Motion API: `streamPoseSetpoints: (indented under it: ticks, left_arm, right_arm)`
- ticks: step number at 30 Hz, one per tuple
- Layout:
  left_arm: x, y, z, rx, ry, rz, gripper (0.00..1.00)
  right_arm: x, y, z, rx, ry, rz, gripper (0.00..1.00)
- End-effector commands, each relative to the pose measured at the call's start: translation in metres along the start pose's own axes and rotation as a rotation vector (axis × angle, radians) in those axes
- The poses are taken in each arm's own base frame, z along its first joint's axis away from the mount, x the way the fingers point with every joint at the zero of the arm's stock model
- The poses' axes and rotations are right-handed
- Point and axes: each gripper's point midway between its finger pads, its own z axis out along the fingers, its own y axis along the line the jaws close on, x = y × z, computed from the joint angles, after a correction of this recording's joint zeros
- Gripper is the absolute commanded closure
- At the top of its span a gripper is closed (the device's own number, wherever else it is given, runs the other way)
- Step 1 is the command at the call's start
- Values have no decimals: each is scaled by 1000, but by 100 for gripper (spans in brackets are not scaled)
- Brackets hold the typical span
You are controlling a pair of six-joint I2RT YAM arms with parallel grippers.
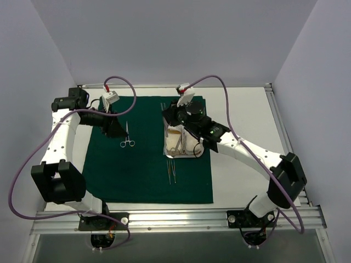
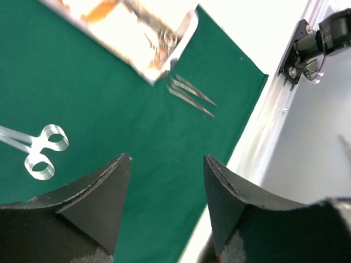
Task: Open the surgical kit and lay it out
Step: Pick up the medical item from the container, then place the medical item in the surgical kit.
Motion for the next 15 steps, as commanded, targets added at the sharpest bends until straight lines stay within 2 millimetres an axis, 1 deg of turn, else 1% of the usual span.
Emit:
streamPoseSetpoints:
  ticks: [1, 2, 3, 4, 5, 6, 7, 8, 9, 10, 15]
  left_arm:
    - [-16, -56, -10, 182, -58, 69, 32]
    - [-18, -64, -9, 204, -62, 95, 29]
    - [-24, -73, -11, 227, -80, 127, 26]
    - [-28, -81, -12, 240, -92, 155, 23]
    - [-32, -89, -12, 254, -101, 191, 20]
    - [-38, -95, -14, 262, -123, 219, 18]
    - [-41, -103, -17, 262, -137, 255, 17]
    - [-43, -109, -18, 269, -148, 282, 16]
    - [-48, -121, -17, 297, -159, 318, 15]
    - [-49, -129, -20, 300, -171, 344, 15]
    - [-60, -151, -23, 355, -225, 383, 14]
  right_arm:
    - [-94, 82, -34, -347, -334, -31, 100]
    - [-97, 93, -36, -395, -348, -35, 100]
    - [-105, 108, -43, -455, -378, -43, 100]
    - [-105, 119, -47, -500, -378, -56, 100]
    - [-108, 126, -49, -523, -388, -72, 100]
    - [-111, 138, -55, -555, -403, -82, 100]
    - [-113, 145, -60, -584, -412, -91, 100]
    - [-116, 149, -64, -600, -425, -98, 100]
    - [-119, 156, -70, -625, -444, -100, 100]
    - [-120, 160, -75, -643, -453, -103, 100]
    - [-127, 176, -94, -708, -502, -110, 100]
